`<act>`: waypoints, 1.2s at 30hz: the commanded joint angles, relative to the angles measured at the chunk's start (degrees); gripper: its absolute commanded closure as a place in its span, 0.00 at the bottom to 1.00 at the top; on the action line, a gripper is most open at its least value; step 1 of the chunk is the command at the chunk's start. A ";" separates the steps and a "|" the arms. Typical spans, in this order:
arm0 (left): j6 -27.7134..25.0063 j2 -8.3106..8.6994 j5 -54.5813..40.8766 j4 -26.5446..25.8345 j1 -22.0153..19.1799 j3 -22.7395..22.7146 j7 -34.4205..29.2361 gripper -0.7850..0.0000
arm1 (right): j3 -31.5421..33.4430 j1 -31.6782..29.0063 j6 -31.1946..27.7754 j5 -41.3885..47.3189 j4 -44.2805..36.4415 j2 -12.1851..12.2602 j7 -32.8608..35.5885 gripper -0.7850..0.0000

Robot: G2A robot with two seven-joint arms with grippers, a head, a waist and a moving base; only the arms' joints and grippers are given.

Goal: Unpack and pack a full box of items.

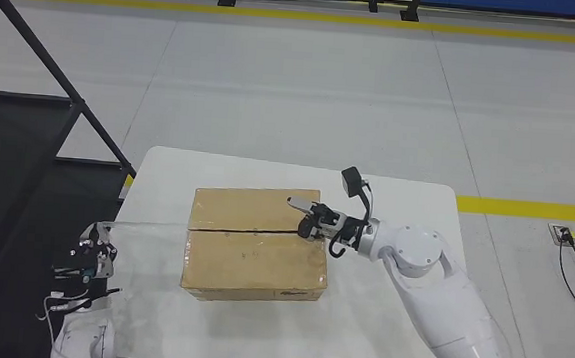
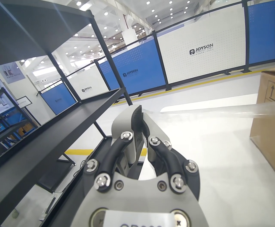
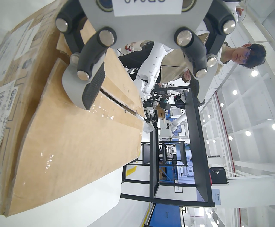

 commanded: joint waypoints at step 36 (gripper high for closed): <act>1.55 -0.82 -1.66 -1.83 2.13 -0.57 2.00 1.00 | -11.58 6.44 1.16 3.43 4.68 -4.61 -3.32 0.00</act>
